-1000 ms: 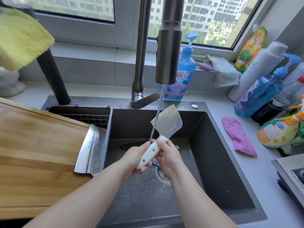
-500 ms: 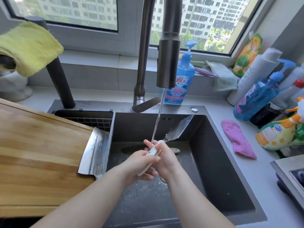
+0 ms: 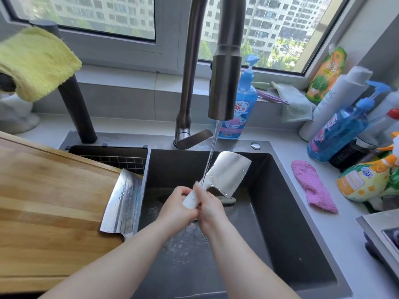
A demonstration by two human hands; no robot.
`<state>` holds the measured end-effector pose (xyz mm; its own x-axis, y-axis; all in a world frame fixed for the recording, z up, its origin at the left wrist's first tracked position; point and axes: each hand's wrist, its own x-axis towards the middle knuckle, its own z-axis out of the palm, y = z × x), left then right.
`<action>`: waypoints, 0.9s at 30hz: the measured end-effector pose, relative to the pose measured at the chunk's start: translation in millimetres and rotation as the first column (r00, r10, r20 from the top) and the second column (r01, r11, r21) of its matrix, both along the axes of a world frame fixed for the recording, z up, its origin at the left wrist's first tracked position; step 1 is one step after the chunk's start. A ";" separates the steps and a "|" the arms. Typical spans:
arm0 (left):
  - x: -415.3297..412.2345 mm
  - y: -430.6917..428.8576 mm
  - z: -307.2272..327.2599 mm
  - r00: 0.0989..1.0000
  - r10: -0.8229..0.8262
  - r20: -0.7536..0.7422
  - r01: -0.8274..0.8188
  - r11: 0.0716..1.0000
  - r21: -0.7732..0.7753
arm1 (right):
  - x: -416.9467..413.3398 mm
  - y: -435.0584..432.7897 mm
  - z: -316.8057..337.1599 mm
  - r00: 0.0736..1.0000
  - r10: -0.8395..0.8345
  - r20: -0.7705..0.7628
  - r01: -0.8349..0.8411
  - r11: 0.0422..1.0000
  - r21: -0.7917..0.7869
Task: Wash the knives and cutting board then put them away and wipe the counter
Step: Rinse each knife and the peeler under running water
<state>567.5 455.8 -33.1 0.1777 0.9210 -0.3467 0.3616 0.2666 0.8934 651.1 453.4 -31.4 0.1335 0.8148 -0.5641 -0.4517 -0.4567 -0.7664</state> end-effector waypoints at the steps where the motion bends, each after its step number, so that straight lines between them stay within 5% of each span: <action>1: 0.5 1.2 -1.8 1.000 -0.006 -0.017 0.006 1.000 0.013 | 0.0 2.0 -1.3 0.999 -0.031 0.014 0.031 0.999 -0.010; 7: 0.9 10.8 -6.5 0.992 -0.019 -0.125 0.027 0.998 0.061 | 7.3 2.6 -4.5 0.995 0.095 0.015 -0.096 0.994 0.055; 14: 2.5 8.4 -4.0 0.986 -0.035 -0.161 0.043 0.998 0.047 | 10.0 3.4 -9.4 0.979 0.051 0.196 -0.033 0.995 -0.097; 19: -5.9 -4.5 0.5 0.932 -0.072 -0.355 0.121 0.986 0.118 | 11.4 2.2 -3.5 0.932 0.150 0.331 -0.079 0.973 -0.219; 24: -15.3 -18.8 3.7 0.820 -0.030 -0.572 0.237 0.927 0.292 | 3.0 -4.3 2.5 0.948 0.164 0.271 -0.096 0.964 -0.248; 27: -27.1 -29.8 5.2 0.856 -0.092 -0.509 0.244 0.939 0.241 | -1.5 -10.8 3.2 0.966 0.187 0.178 -0.141 0.960 -0.244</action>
<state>540.4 426.1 -27.9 0.2187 0.9635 -0.1546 0.7819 -0.0783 0.6184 649.6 442.6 -28.2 0.1361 0.6881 -0.7127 -0.2062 -0.6840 -0.6997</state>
